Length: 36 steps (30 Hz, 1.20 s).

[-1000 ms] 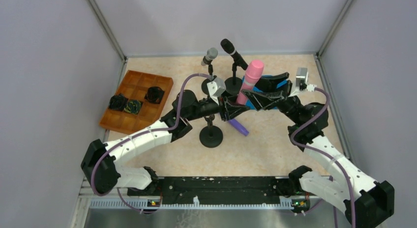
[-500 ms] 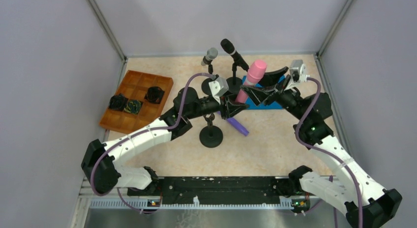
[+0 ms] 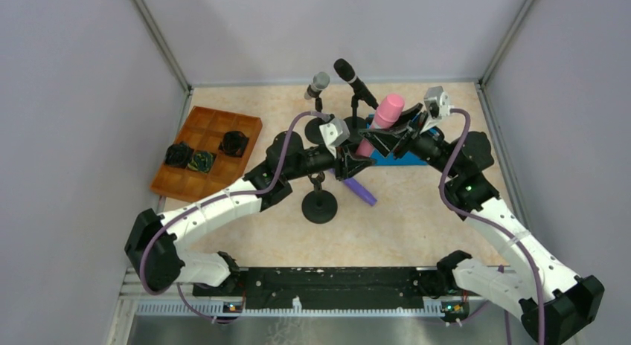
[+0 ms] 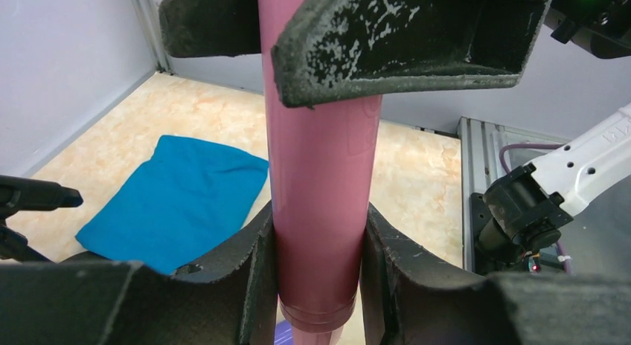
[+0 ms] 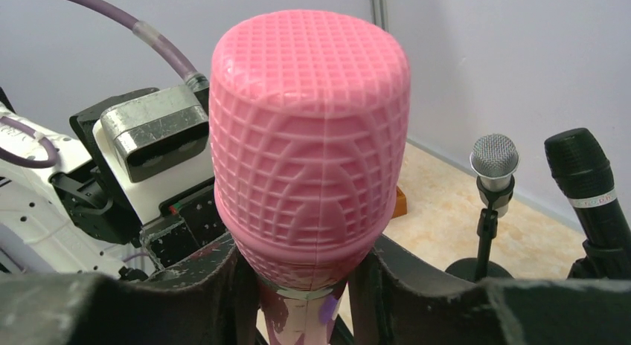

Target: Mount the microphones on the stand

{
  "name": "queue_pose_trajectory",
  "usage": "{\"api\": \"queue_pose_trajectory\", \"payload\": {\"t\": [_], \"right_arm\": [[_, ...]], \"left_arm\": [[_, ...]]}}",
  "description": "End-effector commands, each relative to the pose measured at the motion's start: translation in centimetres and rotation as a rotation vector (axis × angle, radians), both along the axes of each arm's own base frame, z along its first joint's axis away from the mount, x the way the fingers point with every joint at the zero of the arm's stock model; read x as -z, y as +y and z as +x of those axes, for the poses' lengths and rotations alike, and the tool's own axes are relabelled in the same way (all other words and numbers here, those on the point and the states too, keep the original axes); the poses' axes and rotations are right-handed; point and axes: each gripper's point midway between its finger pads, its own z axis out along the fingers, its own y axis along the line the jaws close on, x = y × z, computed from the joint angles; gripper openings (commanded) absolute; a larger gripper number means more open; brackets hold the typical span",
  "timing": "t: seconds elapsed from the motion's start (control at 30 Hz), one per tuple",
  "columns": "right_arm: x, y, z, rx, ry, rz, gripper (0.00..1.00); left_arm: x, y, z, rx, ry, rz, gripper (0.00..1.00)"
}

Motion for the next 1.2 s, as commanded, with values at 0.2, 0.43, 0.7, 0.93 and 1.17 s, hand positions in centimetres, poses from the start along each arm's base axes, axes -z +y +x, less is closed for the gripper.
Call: {"api": "queue_pose_trajectory", "payload": {"t": [0.2, 0.43, 0.7, 0.93, 1.17], "right_arm": [[-3.1, -0.9, -1.0, 0.017, -0.089, 0.062, 0.00], [-3.5, -3.6, 0.3, 0.204, -0.108, 0.084, 0.00], [-1.5, -5.1, 1.4, 0.312, -0.086, 0.065, 0.00], [-1.0, -5.5, 1.5, 0.338, -0.091, 0.091, 0.00], [-0.7, -5.5, 1.5, 0.335, -0.101, 0.089, 0.00]], "left_arm": [[-3.9, 1.5, 0.8, -0.096, -0.093, -0.109, 0.47], [-3.7, 5.3, 2.5, -0.308, -0.077, -0.117, 0.89], [-2.4, 11.8, 1.2, -0.489, -0.063, -0.172, 0.98], [1.4, 15.4, -2.4, -0.461, -0.067, -0.255, 0.98], [6.7, 16.5, -4.0, -0.435, -0.043, -0.217, 0.94]]}}
